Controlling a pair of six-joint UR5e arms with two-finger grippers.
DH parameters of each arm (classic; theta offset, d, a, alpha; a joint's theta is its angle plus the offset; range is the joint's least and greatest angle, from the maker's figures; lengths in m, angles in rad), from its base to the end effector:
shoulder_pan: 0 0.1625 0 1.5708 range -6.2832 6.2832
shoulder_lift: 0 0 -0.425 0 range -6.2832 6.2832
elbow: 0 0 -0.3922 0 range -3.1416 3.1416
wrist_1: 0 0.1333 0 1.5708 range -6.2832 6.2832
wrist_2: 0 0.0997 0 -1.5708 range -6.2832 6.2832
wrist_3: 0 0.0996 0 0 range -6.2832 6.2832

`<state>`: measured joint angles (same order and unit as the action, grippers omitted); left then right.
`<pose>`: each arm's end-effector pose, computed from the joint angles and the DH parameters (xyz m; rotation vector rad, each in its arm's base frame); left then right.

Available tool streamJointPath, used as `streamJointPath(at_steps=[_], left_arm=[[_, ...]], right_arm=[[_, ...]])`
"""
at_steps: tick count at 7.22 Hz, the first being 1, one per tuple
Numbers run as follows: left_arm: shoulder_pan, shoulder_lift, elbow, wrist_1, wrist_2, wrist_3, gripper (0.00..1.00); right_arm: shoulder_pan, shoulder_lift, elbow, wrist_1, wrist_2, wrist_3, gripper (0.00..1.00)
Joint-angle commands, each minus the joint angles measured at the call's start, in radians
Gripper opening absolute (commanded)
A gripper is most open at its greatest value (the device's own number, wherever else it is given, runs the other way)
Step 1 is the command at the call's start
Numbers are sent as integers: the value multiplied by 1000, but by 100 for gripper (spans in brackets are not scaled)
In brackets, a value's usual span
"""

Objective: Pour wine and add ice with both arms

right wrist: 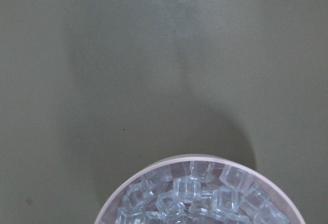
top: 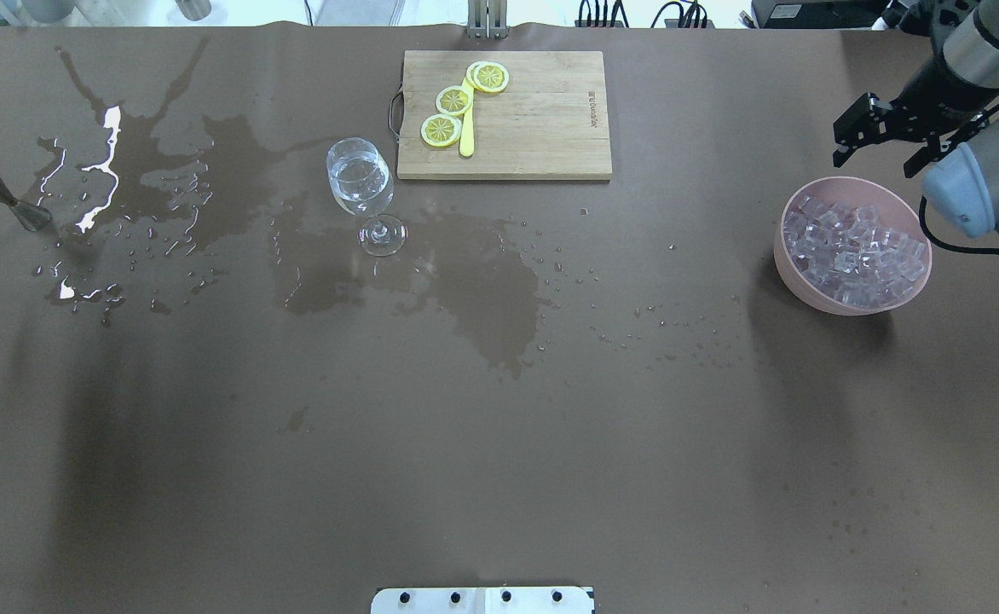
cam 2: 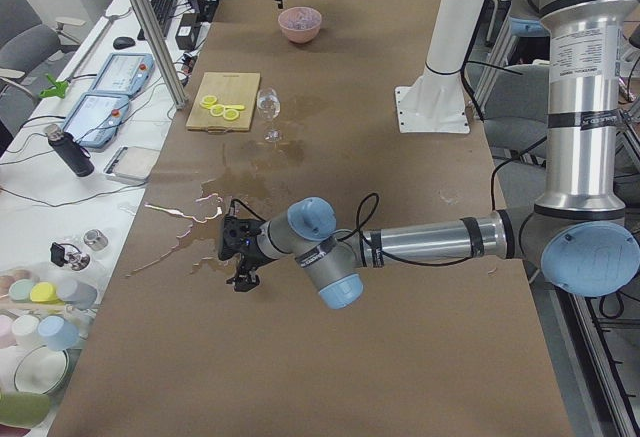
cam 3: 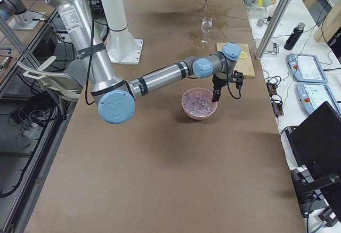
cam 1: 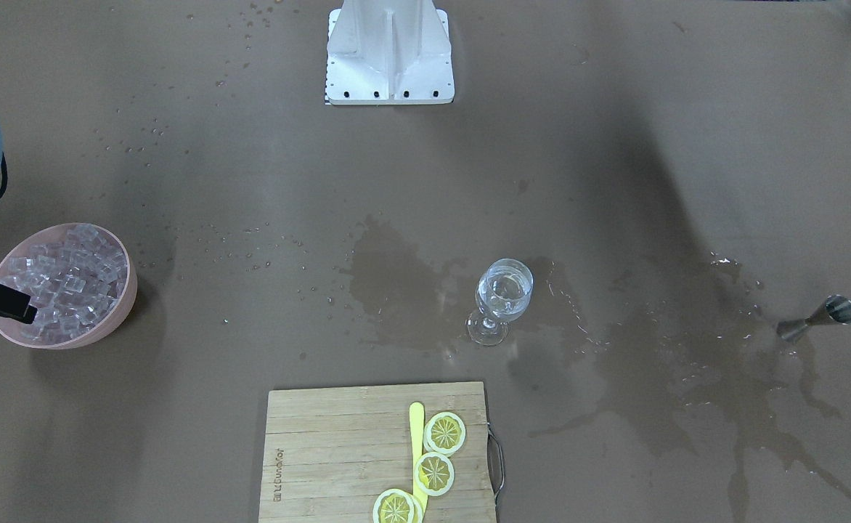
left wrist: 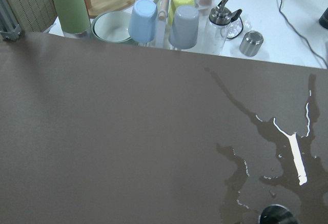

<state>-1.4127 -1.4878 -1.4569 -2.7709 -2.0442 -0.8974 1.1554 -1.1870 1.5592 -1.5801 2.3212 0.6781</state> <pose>-0.0116 -0.4856 0.6263 0.6358 0.8745 -0.4294 -0.1999 -0.6152 0.4467 -0.0905 -0.8133 0.1117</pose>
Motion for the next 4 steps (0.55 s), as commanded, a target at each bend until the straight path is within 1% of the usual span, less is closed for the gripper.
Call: streamJointPath(at_steps=[1, 2, 3, 4], left_arm=[[72, 32, -3, -76, 115, -61, 97], [133, 44, -5, -110, 203, -89, 97], [199, 49, -5, -137, 284, -122, 97], [233, 60, -5, -148, 332, -132, 97]], right_arm=[[-42, -29, -7, 31, -5, 8, 100], [-52, -57, -5, 55, -5, 24, 100], [-77, -109, -8, 136, -5, 58, 100], [-95, -152, -8, 217, -5, 96, 100]])
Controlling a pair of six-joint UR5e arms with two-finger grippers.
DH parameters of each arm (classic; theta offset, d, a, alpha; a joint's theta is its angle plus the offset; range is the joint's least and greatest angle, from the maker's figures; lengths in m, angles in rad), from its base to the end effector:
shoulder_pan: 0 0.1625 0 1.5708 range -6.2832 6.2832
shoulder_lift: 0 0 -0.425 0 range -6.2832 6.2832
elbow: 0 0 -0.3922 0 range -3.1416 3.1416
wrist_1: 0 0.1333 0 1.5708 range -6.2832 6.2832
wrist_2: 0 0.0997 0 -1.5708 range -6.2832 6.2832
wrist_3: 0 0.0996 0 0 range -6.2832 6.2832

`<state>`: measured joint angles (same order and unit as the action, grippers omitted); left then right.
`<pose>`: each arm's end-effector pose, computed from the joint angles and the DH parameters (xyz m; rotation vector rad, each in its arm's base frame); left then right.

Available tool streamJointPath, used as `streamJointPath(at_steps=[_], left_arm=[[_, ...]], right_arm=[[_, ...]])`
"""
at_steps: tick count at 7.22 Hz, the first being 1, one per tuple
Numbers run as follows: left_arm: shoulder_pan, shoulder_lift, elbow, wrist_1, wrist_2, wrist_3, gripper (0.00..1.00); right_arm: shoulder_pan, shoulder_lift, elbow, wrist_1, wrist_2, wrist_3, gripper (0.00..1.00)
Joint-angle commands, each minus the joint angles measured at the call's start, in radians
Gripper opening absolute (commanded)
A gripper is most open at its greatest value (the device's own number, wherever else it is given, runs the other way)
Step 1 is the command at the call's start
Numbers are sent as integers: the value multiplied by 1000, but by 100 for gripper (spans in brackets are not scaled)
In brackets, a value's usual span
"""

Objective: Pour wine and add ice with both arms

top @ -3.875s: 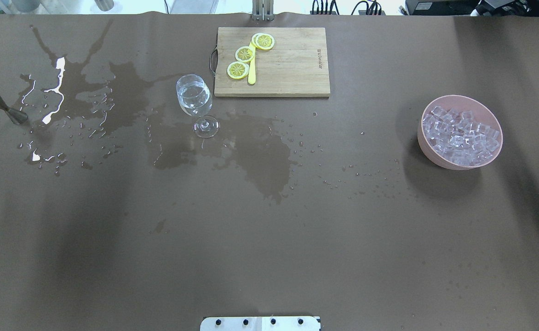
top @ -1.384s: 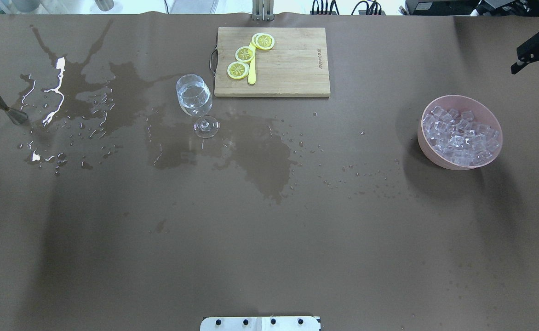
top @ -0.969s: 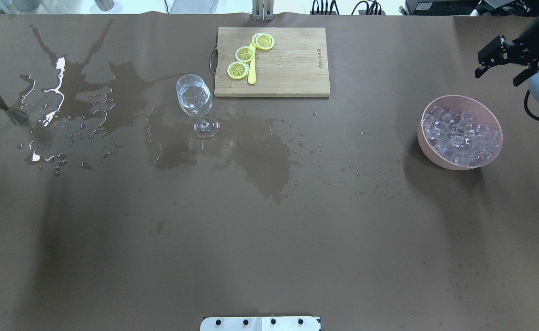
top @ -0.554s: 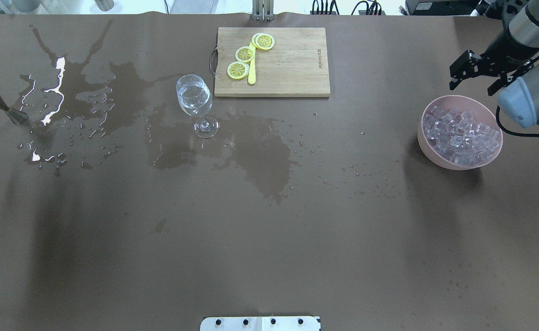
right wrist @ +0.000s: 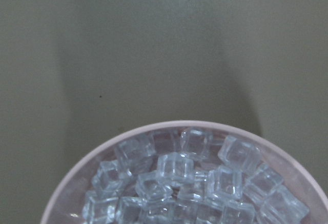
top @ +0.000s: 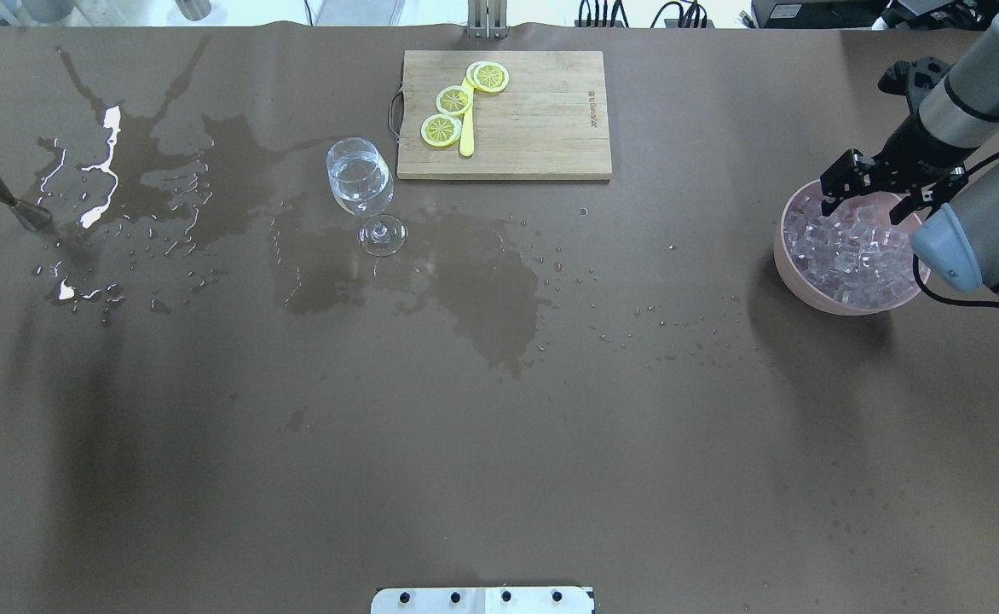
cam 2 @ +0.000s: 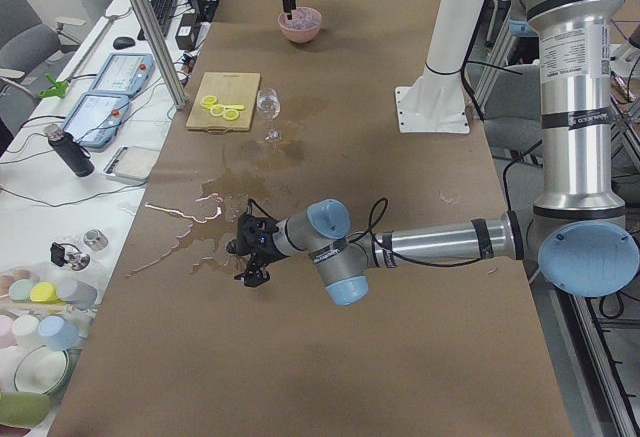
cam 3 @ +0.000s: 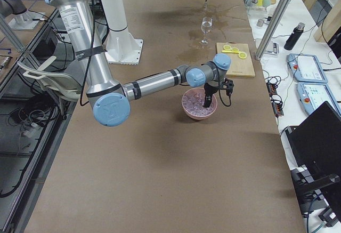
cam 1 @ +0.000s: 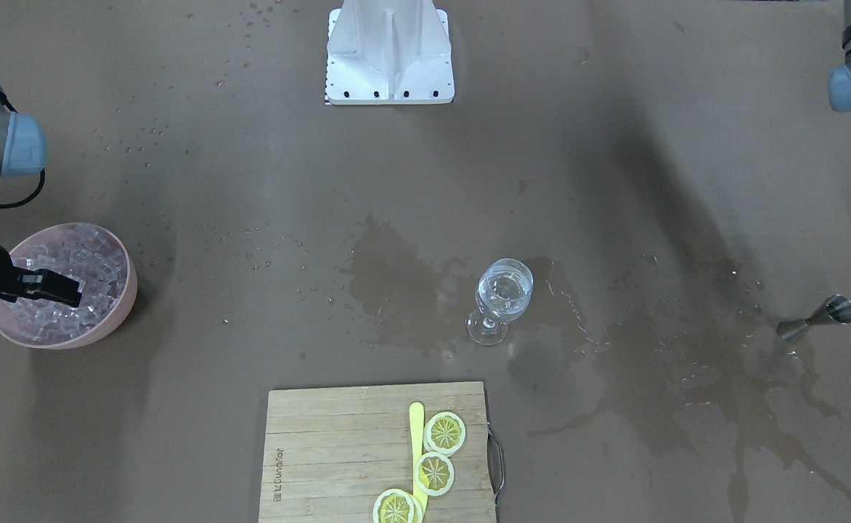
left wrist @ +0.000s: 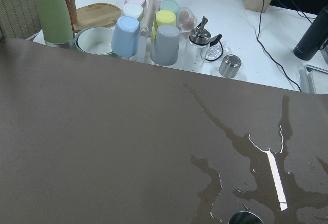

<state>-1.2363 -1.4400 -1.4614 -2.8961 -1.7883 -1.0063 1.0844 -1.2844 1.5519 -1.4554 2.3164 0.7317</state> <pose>0.0448 -0.4694 0.6344 0.7328 0.8335 -0.4845 -0.2308 -0.5772 0.4971 -0.1219 -0.8122 0.0886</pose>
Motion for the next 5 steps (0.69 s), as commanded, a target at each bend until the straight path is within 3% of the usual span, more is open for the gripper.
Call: streamJointPath(at_steps=[1, 2, 4, 5], left_arm=[[102, 18, 1, -44, 130, -23, 97], [170, 20, 0, -45, 215, -25, 97], [283, 18, -2, -43, 352, -25, 97], [303, 9, 0, -38, 369, -23, 97]], right_arm=[[-35, -71, 10, 116, 1, 75, 99], [-53, -73, 28, 116, 3, 107, 94], [-87, -72, 53, 118, -3, 147, 60], [-93, -72, 56, 118, -15, 146, 53]])
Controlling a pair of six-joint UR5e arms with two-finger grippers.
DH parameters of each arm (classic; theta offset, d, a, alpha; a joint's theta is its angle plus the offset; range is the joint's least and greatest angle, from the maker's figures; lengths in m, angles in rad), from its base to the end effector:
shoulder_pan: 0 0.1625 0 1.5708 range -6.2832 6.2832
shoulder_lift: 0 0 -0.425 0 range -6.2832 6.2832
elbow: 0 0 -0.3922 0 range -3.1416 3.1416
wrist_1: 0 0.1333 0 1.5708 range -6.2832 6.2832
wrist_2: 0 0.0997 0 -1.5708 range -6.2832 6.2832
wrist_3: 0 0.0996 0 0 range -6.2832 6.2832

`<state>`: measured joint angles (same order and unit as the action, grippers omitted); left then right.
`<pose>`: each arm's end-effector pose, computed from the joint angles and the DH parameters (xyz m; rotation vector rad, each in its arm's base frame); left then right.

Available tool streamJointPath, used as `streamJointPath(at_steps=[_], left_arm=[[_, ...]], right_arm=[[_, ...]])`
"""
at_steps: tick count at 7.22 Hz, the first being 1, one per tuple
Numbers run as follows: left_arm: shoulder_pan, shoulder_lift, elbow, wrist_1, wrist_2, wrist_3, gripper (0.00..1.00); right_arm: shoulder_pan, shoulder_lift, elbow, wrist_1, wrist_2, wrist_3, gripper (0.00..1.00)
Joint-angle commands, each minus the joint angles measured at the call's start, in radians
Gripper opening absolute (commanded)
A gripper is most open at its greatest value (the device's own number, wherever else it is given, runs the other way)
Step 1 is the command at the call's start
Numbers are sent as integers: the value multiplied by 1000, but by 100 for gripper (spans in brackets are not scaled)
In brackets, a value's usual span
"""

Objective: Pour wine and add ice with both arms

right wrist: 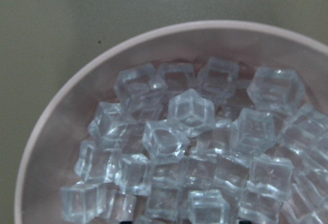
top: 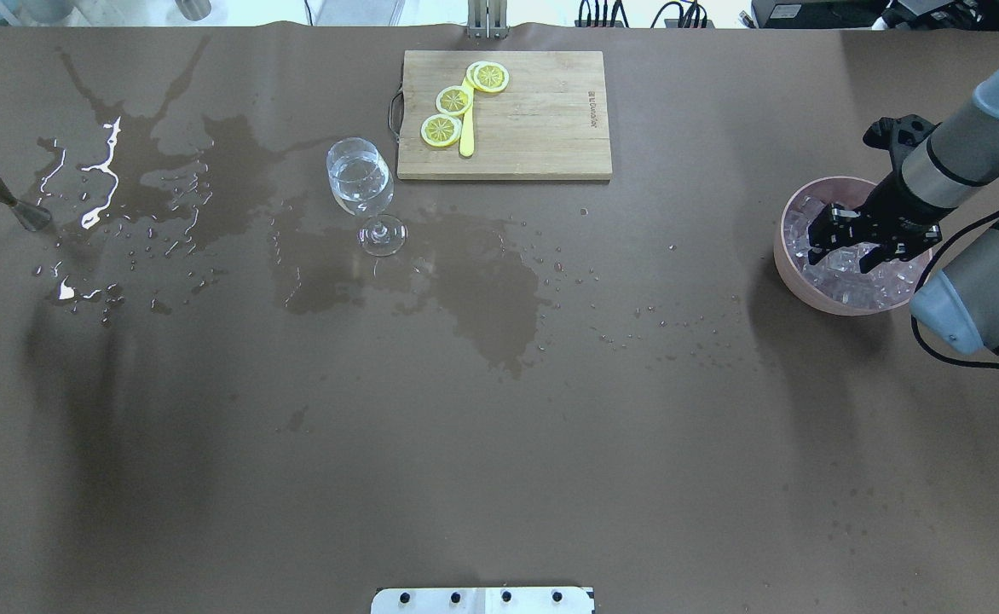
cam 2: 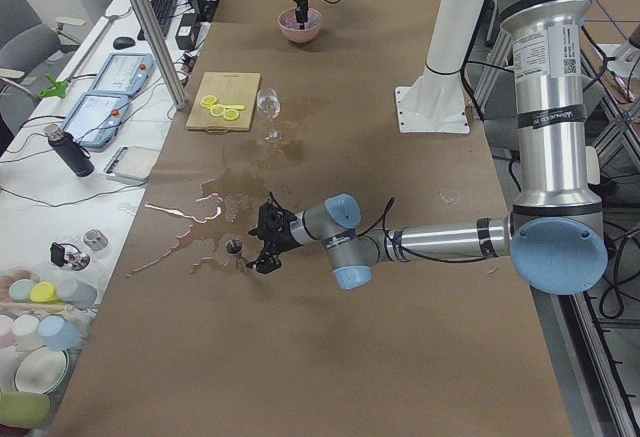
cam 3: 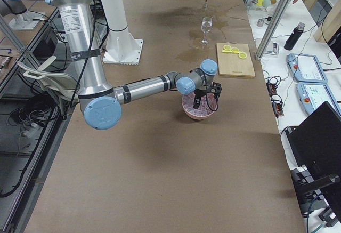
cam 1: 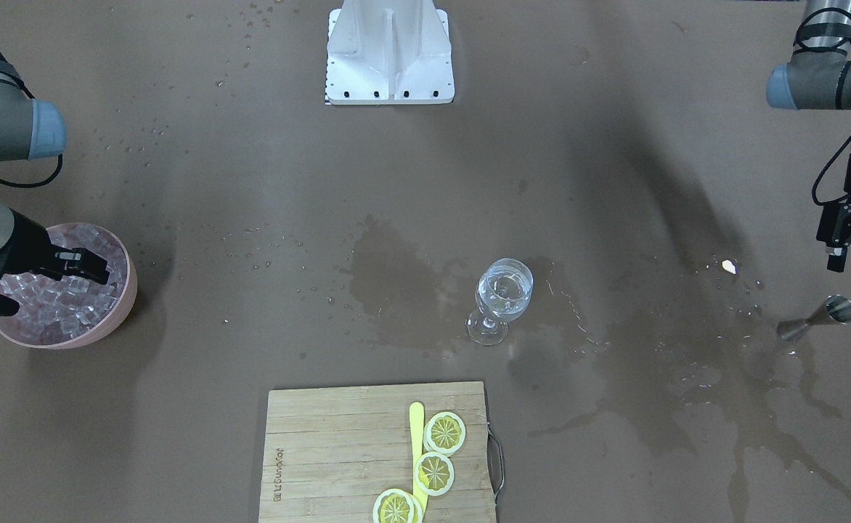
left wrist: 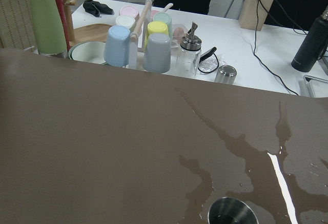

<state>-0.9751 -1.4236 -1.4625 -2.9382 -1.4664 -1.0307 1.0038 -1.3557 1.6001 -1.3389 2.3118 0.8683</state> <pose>0.1336 -0.4532 0.6365 0.8390 0.7498 -0.4466 -0.2631 -0.5362 0.5024 -0.1356 -0.8453 0.1063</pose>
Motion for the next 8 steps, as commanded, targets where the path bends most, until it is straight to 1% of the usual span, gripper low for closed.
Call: streamJointPath(at_steps=[1, 2, 3, 4, 5, 6, 8], left_arm=[[65, -11, 5, 7, 87, 0, 97], [109, -14, 11, 1, 142, -9, 97], [122, -35, 45, -8, 176, -29, 97], [125, -58, 91, -27, 192, -43, 97], [128, -58, 141, -97, 199, -42, 97], [130, -66, 169, -122, 201, -42, 97], [168, -96, 182, -122, 271, -48, 97]], right_arm=[[-13, 0, 6, 1, -15, 8, 46], [-11, -2, 6, 1, -17, -2, 44], [-10, -5, 4, 1, -17, -6, 45], [-10, -5, -2, 1, -17, -18, 50], [-8, -5, -5, 0, -17, -20, 60], [-5, -9, -3, 0, -17, -20, 60], [9, -9, -3, 0, -17, -20, 60]])
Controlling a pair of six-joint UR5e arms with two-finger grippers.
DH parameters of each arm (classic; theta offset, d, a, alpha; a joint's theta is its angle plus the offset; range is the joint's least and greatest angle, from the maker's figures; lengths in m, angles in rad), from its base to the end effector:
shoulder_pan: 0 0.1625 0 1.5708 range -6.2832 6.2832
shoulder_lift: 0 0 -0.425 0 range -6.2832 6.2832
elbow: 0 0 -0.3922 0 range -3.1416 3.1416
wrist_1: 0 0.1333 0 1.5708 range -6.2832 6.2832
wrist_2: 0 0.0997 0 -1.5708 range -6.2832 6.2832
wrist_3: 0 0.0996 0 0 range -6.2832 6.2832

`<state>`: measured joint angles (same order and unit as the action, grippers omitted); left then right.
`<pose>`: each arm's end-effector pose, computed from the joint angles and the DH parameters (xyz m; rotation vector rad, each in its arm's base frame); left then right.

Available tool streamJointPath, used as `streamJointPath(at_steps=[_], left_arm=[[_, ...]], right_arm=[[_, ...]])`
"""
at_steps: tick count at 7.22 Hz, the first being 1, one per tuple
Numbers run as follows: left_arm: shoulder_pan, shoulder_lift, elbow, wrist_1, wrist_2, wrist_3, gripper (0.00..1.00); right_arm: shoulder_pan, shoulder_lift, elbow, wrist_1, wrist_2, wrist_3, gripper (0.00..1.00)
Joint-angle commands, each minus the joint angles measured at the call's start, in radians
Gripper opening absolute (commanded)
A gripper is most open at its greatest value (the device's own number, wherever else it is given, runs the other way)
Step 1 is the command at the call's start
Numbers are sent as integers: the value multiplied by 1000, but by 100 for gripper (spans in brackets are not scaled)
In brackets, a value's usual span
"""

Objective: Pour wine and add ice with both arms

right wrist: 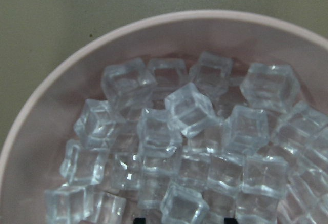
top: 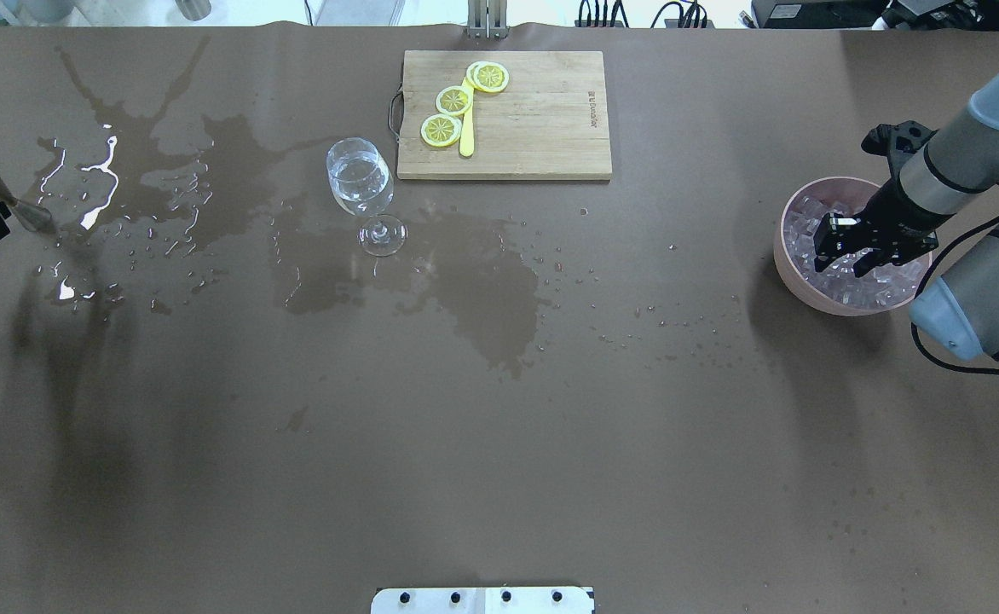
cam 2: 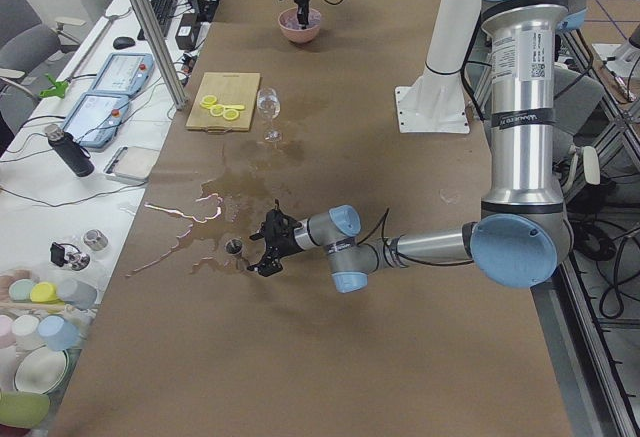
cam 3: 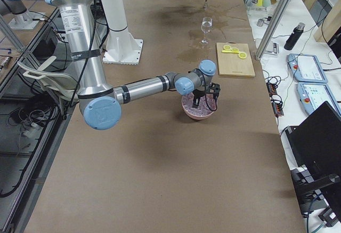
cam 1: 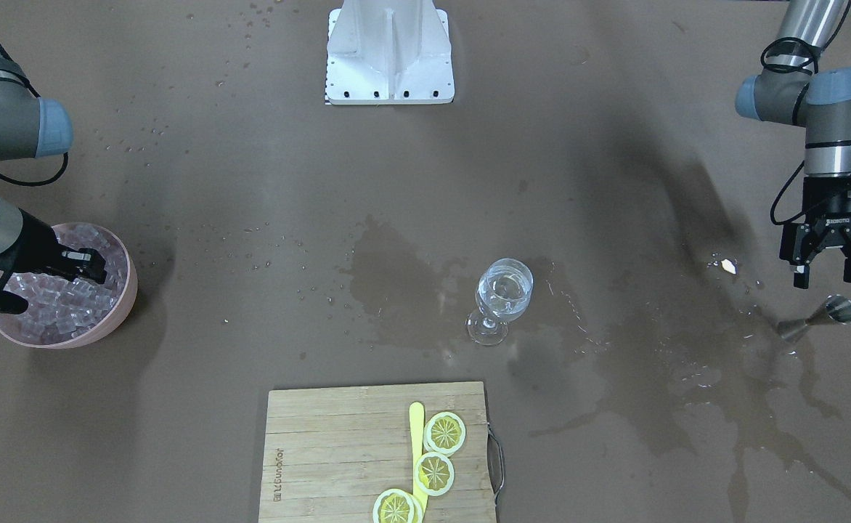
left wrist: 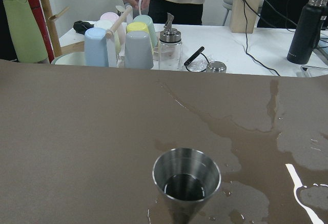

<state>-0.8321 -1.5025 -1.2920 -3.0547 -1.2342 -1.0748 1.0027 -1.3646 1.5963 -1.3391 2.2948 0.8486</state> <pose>0.1916 -0.4572 0.6690 0.9386 0.7087 -0.4880 -0.2614 -0.5346 0.5106 -0.1260 -0.8272 0.0962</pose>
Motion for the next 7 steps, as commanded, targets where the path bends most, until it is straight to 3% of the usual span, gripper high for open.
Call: streamJointPath(at_steps=[1, 7], left_arm=[[33, -27, 28, -1, 54, -22, 97], [93, -98, 138, -10, 79, -22, 95]], right_arm=[[16, -1, -1, -2, 0, 3, 60], [22, 15, -21, -2, -2, 23, 53]])
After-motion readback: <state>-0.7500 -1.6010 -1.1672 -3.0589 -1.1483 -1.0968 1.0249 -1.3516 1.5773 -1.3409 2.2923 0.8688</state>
